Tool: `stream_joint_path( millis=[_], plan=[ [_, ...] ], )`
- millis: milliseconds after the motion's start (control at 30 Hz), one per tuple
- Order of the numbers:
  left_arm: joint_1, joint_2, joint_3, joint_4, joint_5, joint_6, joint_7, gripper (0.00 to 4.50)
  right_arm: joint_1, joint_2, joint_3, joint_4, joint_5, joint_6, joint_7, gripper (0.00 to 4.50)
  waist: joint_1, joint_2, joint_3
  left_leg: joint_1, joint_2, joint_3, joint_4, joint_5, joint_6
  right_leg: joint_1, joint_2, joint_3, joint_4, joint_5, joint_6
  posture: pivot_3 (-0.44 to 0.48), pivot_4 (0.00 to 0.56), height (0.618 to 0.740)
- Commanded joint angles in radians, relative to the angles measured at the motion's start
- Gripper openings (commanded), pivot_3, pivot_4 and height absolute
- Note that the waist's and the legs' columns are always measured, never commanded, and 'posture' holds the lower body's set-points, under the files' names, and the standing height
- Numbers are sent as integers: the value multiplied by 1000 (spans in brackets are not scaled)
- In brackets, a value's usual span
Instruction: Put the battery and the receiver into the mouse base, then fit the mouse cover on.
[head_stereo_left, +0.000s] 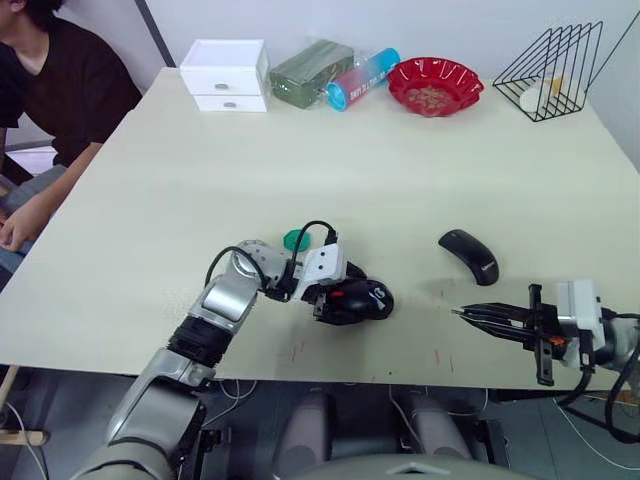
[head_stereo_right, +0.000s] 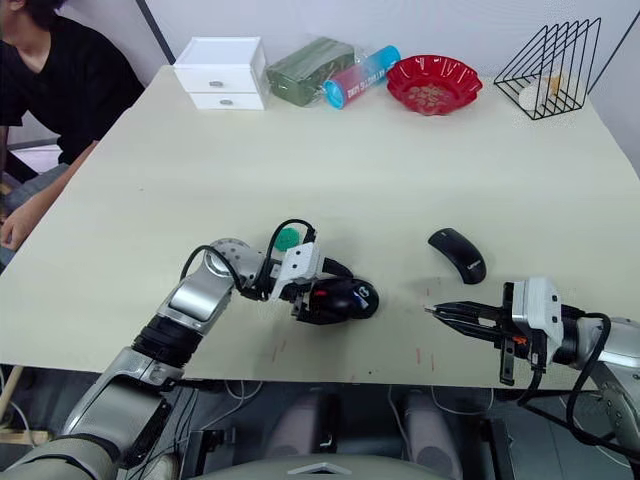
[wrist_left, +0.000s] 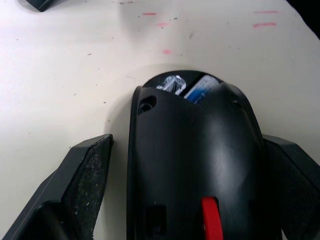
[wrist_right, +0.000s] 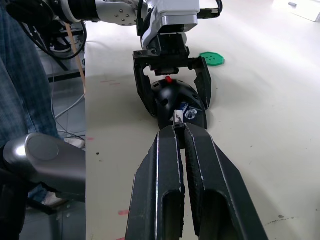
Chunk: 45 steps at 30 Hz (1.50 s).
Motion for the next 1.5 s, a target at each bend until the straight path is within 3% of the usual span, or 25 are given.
stream_joint_path(
  millis=[33,333,433,467,633,800,1033,1133,1433,1500],
  plan=[
    [6,2,-4,-4,1,-3,-3,4420,3,1,-6,-11,2,-27,14,0,0,0,0,0,0,0,0,0,0,0,0,0,0,0,0,0,150,740],
    [7,1,-11,-1,11,-17,-3,4420,-9,5,4,0,-10,-37,19,0,0,0,0,0,0,0,0,0,0,0,0,0,0,0,0,0,150,740],
    [11,2,-10,-7,9,-13,-2,3093,-21,11,16,-4,-17,-32,7,0,0,0,0,0,0,0,0,0,0,0,0,0,0,0,0,0,150,740],
    [12,3,-10,-9,10,-13,-2,2909,-22,12,18,-6,-18,-32,5,0,0,0,0,0,0,0,0,0,0,0,0,0,0,0,0,0,150,740],
    [17,12,-17,-19,22,-26,-4,2914,-46,8,34,-48,-7,64,-83,0,0,0,0,0,0,0,0,0,0,0,0,0,0,0,0,0,150,740],
    [30,11,-17,-69,27,20,26,2914,-156,-32,103,-177,36,376,-287,0,-3,1,-1,1,0,0,0,0,0,0,0,1,1,0,0,0,150,740],
    [32,6,-23,-115,46,85,69,2914,-297,-74,152,-277,137,679,-434,0,0,1,-1,0,0,0,1,0,0,0,0,0,0,0,0,0,150,740],
    [71,-2,-14,-157,36,130,102,2914,-424,-77,189,-312,239,843,-490,0,-2,1,-1,0,0,0,1,0,0,0,0,0,1,0,0,0,150,740],
    [68,-19,-34,-173,50,153,140,2914,-849,-2,289,-167,388,1429,-702,0,-1,1,-1,-1,0,0,1,0,0,0,-1,0,1,0,0,0,150,740],
    [65,-21,-36,-168,52,153,140,2914,-897,12,302,-123,426,1479,-744,0,0,1,-1,0,0,0,1,0,0,0,-1,0,2,0,0,0,150,740]
  ],
)
